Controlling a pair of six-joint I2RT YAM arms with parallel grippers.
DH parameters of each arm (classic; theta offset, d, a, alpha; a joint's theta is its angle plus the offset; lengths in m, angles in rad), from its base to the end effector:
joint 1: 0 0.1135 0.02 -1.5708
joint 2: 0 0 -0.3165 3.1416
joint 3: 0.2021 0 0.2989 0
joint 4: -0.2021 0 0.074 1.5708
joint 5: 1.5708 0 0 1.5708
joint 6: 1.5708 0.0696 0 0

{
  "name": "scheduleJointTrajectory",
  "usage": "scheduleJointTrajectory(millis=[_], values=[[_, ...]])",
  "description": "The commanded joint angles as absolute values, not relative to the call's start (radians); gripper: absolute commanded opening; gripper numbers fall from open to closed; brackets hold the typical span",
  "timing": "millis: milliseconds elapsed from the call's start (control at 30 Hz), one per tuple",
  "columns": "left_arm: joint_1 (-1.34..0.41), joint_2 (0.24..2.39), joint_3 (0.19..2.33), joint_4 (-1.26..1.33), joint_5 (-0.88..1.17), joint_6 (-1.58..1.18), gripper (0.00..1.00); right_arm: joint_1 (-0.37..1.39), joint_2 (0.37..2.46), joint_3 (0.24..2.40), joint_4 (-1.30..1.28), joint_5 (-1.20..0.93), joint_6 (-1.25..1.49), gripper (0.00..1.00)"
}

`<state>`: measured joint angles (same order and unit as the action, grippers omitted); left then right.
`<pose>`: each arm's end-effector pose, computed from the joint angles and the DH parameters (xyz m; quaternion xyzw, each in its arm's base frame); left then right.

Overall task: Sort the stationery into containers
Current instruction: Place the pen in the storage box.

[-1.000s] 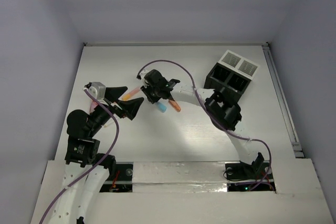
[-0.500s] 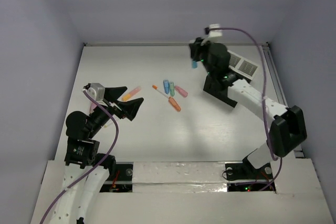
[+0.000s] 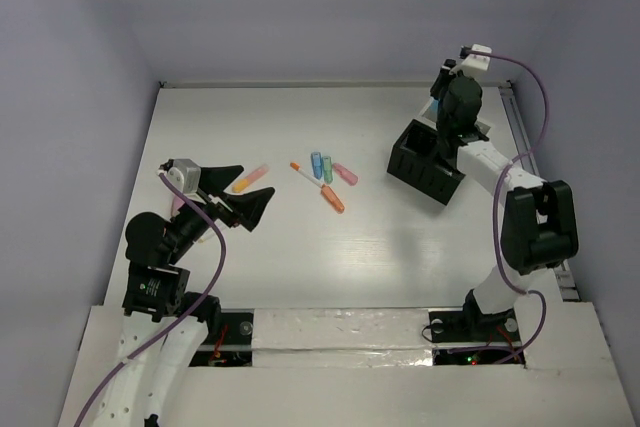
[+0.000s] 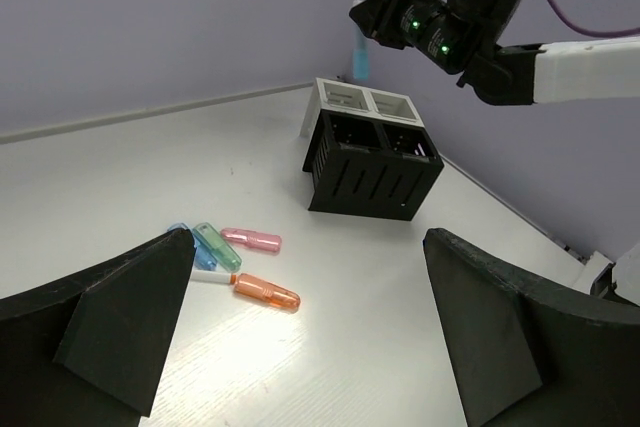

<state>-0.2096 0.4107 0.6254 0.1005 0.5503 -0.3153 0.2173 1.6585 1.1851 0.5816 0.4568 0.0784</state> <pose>0.1195 -0.0626 0.4022 0.1897 0.5761 -0.3562 0.7108 0.4669 0.0716 0.3634 0.1230 0.6606 -0.0428 0.7393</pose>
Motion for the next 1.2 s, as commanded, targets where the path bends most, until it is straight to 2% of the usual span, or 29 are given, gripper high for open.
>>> scheduleJointTrajectory(millis=[0, 367, 433, 467, 500, 533, 733, 867, 933, 1033, 1167], values=[[-0.213, 0.413, 0.660, 0.160, 0.574, -0.307, 0.99, 0.179, 1.713, 1.258, 0.663, 0.466, 0.049, 0.14], [-0.213, 0.423, 0.663, 0.160, 0.572, -0.305, 0.99, 0.137, 1.868, 1.319, 0.621, 0.445, 0.054, 0.14], [-0.213, 0.425, 0.663, 0.160, 0.572, -0.305, 0.99, 0.137, 1.862, 1.292, 0.626, 0.448, 0.070, 0.22], [-0.213, 0.425, 0.663, 0.160, 0.574, -0.307, 0.99, 0.137, 1.858, 1.279, 0.638, 0.445, 0.075, 0.29], [-0.213, 0.425, 0.661, 0.160, 0.572, -0.307, 0.99, 0.137, 1.853, 1.273, 0.641, 0.445, 0.078, 0.44], [-0.213, 0.425, 0.661, 0.160, 0.574, -0.307, 0.99, 0.137, 1.847, 1.267, 0.638, 0.440, 0.089, 0.49], [-0.213, 0.420, 0.660, 0.163, 0.572, -0.308, 0.99, 0.137, 1.766, 1.262, 0.560, 0.390, 0.130, 0.61], [-0.213, 0.413, 0.660, 0.164, 0.565, -0.310, 0.99, 0.158, 1.709, 1.275, 0.465, 0.278, 0.167, 0.61], [-0.213, 0.408, 0.660, 0.163, 0.561, -0.311, 0.99, 0.201, 1.706, 1.320, 0.411, 0.128, 0.149, 0.59], [-0.213, 0.407, 0.660, 0.163, 0.560, -0.314, 0.99, 0.268, 1.758, 1.412, 0.240, -0.064, 0.108, 0.58], [-0.213, 0.405, 0.660, 0.152, 0.551, -0.310, 0.99, 0.441, 1.860, 1.590, 0.004, -0.153, 0.012, 0.59]])
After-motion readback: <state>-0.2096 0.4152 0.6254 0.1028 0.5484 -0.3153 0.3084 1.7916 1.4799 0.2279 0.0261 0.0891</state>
